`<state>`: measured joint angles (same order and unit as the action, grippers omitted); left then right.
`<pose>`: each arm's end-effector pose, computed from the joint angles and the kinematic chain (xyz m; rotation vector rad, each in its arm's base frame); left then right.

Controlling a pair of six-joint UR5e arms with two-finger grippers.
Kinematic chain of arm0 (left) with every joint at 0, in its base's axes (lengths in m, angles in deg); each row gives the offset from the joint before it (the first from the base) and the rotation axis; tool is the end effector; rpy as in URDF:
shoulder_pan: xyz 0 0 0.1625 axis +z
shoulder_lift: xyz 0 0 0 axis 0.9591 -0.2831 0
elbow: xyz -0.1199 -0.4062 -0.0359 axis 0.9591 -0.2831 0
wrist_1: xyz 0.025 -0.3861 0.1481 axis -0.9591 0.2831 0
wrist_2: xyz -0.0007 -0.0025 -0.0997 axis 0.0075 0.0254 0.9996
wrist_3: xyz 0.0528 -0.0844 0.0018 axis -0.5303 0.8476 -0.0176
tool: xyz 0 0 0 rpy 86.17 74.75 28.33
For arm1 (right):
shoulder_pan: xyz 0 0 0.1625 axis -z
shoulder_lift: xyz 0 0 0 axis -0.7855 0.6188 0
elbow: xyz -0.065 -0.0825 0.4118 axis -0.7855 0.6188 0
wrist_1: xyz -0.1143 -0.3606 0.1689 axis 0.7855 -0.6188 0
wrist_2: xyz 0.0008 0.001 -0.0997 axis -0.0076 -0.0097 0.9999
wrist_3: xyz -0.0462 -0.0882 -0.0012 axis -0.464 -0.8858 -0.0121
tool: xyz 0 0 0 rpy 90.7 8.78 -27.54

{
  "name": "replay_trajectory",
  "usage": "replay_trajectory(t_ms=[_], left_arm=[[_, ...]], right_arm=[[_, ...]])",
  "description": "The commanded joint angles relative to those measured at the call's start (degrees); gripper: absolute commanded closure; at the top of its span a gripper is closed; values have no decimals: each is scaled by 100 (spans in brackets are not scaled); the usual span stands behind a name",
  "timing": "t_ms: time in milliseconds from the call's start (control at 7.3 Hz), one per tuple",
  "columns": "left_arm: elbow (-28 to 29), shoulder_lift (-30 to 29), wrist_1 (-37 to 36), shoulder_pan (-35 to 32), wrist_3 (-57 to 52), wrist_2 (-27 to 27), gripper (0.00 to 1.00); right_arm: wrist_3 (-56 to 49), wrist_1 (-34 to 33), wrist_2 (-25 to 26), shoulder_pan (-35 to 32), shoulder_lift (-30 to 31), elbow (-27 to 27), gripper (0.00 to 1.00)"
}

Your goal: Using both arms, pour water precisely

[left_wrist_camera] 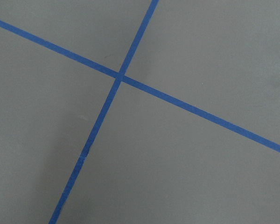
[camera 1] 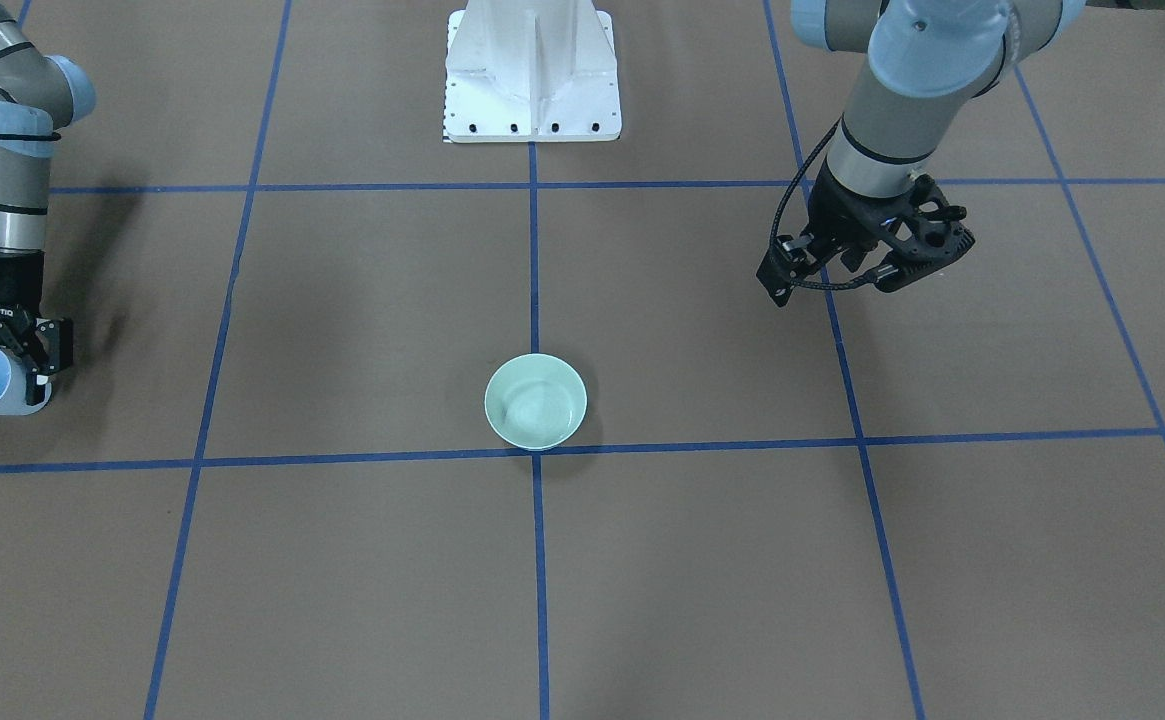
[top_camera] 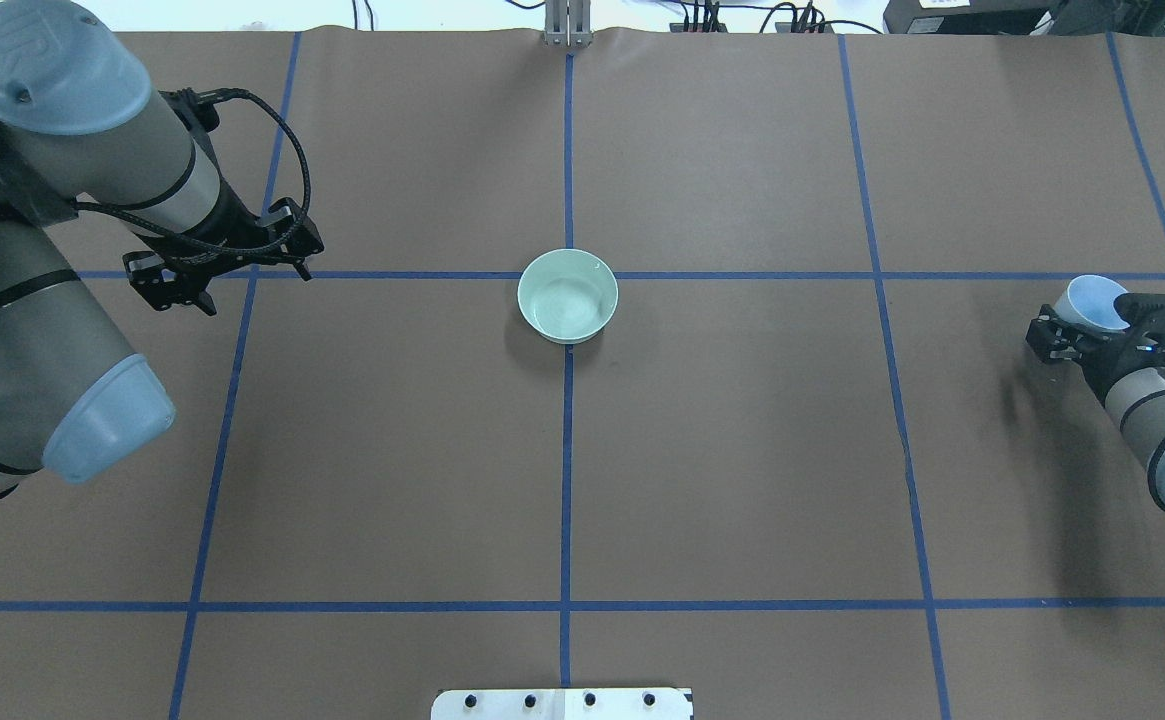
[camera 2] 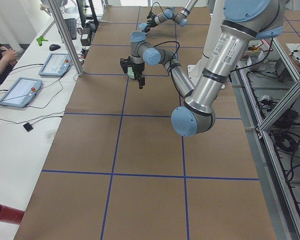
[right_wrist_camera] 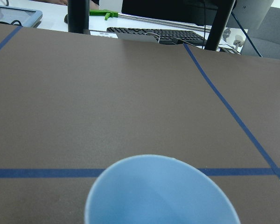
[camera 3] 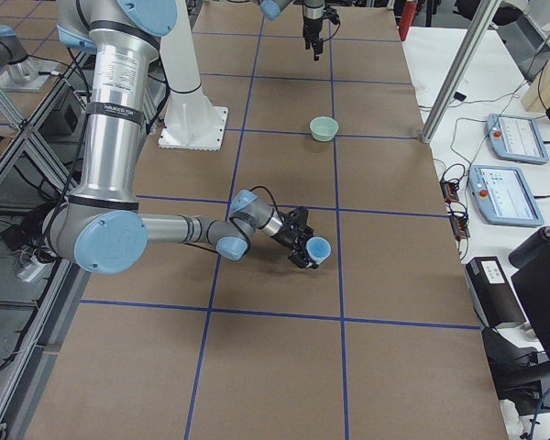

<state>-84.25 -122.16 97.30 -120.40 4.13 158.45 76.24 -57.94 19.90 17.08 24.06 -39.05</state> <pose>0.3372 -0.4887 0.2610 -0.0989 0.7546 -0.4308 -0.2606 -0.4040 0.6368 0.8342 -0.4760 0.4151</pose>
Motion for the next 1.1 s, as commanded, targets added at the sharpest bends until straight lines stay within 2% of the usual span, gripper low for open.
replay_trajectory(t_ms=[0, 274, 411, 685, 959], left_arm=[[-17, -37, 0, 0, 44, 15, 0], [-53, -37, 0, 18, 132, 15, 0], [-70, -28, 0, 18, 106, 15, 0], [-79, -11, 96, 18, 44, 15, 0], [-70, 42, 167, -9, -130, 24, 0]], right_arm=[[-795, 18, -802, -771, -228, -48, 100], [-1412, 10, -2092, -1597, -552, -259, 100], [-1685, 9, -2307, -1715, -694, -434, 100], [-2195, 1, -2966, -1699, -1464, -611, 100], [-2565, -8, -2907, -1472, -2257, -672, 100]])
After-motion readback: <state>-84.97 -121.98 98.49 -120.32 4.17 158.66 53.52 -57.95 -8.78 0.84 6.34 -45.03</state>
